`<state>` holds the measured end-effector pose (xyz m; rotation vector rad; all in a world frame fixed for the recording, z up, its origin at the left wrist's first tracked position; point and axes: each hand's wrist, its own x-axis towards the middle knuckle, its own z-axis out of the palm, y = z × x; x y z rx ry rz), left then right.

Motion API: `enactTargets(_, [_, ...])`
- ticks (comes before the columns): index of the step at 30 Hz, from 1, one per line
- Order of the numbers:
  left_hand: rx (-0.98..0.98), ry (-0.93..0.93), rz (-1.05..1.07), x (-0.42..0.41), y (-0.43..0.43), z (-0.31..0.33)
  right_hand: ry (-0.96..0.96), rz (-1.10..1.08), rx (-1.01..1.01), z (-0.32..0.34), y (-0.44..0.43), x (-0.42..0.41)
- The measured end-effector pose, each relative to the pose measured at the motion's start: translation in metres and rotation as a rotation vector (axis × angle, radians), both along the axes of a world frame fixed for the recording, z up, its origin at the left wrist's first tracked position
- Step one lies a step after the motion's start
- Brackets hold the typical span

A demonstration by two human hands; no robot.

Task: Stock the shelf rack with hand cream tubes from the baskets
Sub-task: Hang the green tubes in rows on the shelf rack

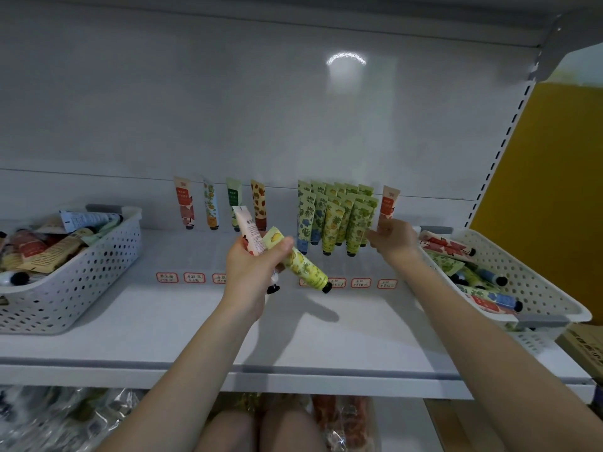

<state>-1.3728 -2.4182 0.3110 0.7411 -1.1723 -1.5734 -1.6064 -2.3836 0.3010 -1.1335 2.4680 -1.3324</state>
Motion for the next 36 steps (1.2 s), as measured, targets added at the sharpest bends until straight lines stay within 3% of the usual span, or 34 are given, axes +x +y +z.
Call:
enactTargets(4, [0.086,0.149,0.041,-0.001,0.007,0.008,-0.2,0.167,-0.17,0.014,0.037,0.034])
enactTargets(7, [0.135,0.22,0.048,-0.005,0.015,0.01,-0.473,0.396,-0.141,0.028,0.059,0.067])
enactTargets(9, [0.149,0.254,0.049,-0.008,0.02,0.011,-0.55,0.479,-0.12,0.031,0.067,0.081])
enactTargets(20, [0.031,0.175,-0.028,0.004,0.026,0.011,-0.871,0.477,-0.308,0.022,0.08,0.093])
enactTargets(23, [-0.019,0.135,-0.003,0.007,0.025,0.01,-0.816,0.542,-0.16,0.017,0.083,0.097])
enactTargets(26, [-0.054,0.076,-0.026,0.011,0.025,0.007,-0.584,0.571,0.014,0.015,0.085,0.1])
enactTargets(31, [-0.118,-0.028,-0.09,0.011,0.026,0.002,-0.353,0.627,0.033,0.016,0.08,0.107])
enactTargets(36, [-0.152,-0.13,-0.063,0.011,0.02,-0.004,-0.307,0.597,0.066,0.01,0.073,0.103])
